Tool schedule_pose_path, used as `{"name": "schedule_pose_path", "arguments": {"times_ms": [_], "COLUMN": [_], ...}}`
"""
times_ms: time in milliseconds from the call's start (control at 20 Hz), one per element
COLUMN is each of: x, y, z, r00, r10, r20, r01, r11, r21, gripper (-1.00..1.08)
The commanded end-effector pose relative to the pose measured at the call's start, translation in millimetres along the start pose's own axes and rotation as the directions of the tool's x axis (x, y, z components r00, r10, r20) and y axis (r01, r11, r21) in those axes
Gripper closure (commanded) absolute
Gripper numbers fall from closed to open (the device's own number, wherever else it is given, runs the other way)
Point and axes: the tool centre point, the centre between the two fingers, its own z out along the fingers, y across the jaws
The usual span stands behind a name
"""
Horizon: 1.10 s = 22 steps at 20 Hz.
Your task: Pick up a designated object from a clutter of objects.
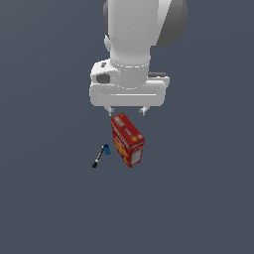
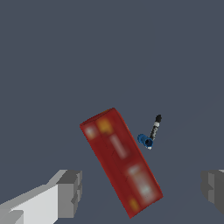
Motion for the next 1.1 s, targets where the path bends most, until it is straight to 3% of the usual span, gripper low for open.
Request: {"name": "schedule_pose_path", "arguments": {"times_ms": [0, 500, 1050], "x": [2.4, 13.4, -2.9], "y": [4.6, 43.3, 104.1], "z": [11.2, 99.6, 223.5], "r00": [1.0, 0.991, 0.951], "r10": [0.014, 0.132, 0.306], "r20": [0.004, 0.025, 0.052], "r01": [-0.014, -0.133, -0.308], "r11": [1.0, 0.99, 0.951], "r21": [0.005, 0.037, 0.039], "gripper": [-0.92, -0.92, -0.92]}}
